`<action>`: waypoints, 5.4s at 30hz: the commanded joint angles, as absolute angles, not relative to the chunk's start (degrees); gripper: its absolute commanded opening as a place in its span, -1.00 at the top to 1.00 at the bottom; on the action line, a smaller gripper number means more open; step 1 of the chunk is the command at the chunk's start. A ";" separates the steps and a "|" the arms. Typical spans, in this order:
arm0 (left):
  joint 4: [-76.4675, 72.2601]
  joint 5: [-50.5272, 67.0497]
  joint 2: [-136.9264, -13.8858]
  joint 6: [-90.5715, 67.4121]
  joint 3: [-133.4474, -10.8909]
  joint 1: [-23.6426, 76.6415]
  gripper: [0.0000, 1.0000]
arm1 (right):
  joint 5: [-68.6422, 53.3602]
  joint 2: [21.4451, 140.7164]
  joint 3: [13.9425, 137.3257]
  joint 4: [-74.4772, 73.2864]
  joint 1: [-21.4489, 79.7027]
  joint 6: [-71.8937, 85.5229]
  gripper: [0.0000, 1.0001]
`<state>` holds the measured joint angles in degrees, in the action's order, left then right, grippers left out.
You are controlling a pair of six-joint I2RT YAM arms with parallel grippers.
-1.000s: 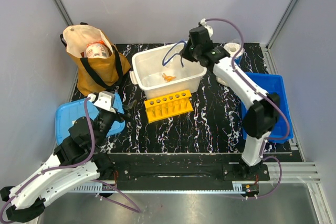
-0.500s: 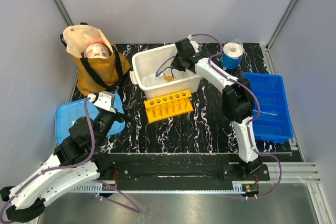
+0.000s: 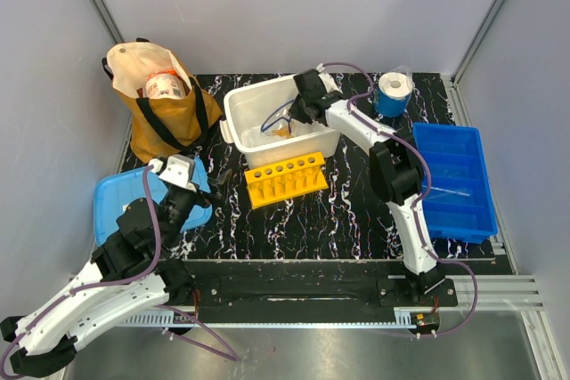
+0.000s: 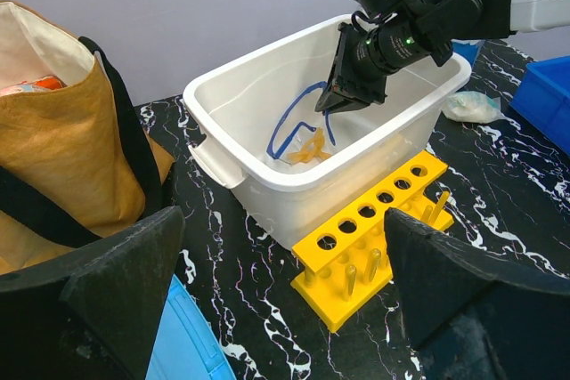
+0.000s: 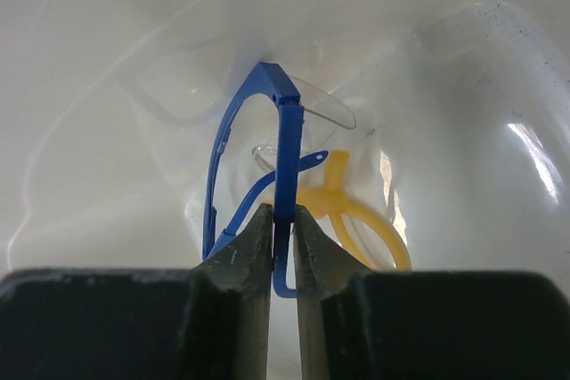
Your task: Organize the chemistry lab equipment
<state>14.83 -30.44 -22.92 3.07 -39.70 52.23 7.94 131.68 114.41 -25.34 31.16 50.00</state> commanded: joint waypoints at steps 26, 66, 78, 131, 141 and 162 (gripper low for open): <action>11.78 -31.90 -23.03 4.13 -39.02 52.21 -0.98 | 26.18 106.98 118.33 -39.73 29.37 22.68 0.00; 10.99 -32.08 -25.05 4.66 -38.85 52.21 -0.98 | 25.23 123.22 97.74 -35.33 10.90 13.18 0.41; 11.43 -31.90 -24.08 4.22 -38.85 52.29 -0.98 | 21.62 116.29 94.84 -34.72 10.90 13.27 1.00; 11.78 -32.43 -25.58 4.48 -39.11 52.29 -0.98 | 11.69 106.25 110.74 -28.48 27.23 16.96 0.93; 11.60 -32.69 -25.75 4.57 -38.94 52.21 -0.98 | 12.39 121.81 118.91 -29.97 34.01 15.82 0.89; 11.95 -33.48 -30.05 5.19 -38.76 52.21 -0.98 | 14.24 128.16 123.75 -34.54 35.95 13.36 0.30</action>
